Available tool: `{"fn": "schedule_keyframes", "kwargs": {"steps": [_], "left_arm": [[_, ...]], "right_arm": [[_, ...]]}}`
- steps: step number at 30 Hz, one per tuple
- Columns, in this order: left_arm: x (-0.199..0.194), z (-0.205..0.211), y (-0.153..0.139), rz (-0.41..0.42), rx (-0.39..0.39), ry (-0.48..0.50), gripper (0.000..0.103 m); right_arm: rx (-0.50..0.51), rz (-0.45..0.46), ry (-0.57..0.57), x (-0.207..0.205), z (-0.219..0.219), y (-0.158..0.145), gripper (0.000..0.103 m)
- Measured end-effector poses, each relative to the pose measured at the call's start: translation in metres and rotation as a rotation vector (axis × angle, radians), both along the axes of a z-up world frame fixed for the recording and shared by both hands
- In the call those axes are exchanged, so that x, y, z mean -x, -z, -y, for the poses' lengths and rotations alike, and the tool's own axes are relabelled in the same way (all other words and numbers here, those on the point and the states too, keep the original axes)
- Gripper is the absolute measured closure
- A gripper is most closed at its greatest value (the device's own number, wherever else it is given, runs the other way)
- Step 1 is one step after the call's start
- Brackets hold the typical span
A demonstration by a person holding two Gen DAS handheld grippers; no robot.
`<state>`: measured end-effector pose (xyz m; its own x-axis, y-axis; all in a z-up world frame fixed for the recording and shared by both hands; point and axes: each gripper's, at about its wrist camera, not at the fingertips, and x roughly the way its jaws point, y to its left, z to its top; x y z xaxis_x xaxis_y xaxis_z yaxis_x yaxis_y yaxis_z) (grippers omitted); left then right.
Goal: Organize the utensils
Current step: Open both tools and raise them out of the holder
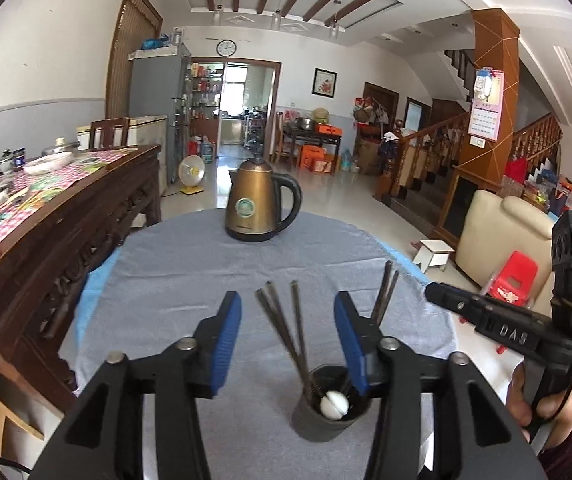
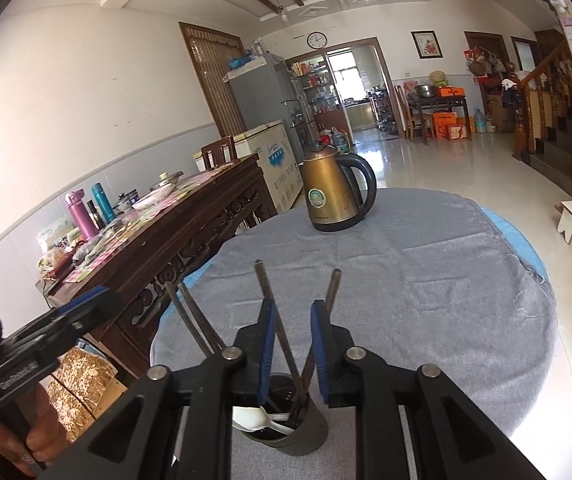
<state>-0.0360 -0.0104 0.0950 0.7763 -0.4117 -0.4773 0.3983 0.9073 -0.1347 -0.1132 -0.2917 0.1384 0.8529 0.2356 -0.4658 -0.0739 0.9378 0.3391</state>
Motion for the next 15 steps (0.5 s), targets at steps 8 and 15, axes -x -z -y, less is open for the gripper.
{"fn": "schedule_keyframes", "kwargs": {"steps": [8, 15], "left_arm": [[0.016, -0.008, 0.025, -0.078, -0.084, -0.074, 0.024], [0.027, 0.010, 0.045, -0.119, -0.227, -0.141, 0.015]], "right_arm": [[-0.001, -0.026, 0.028, 0.010, 0.007, 0.013, 0.044], [0.033, -0.062, 0.015, 0.024, -0.003, 0.017, 0.041]]}}
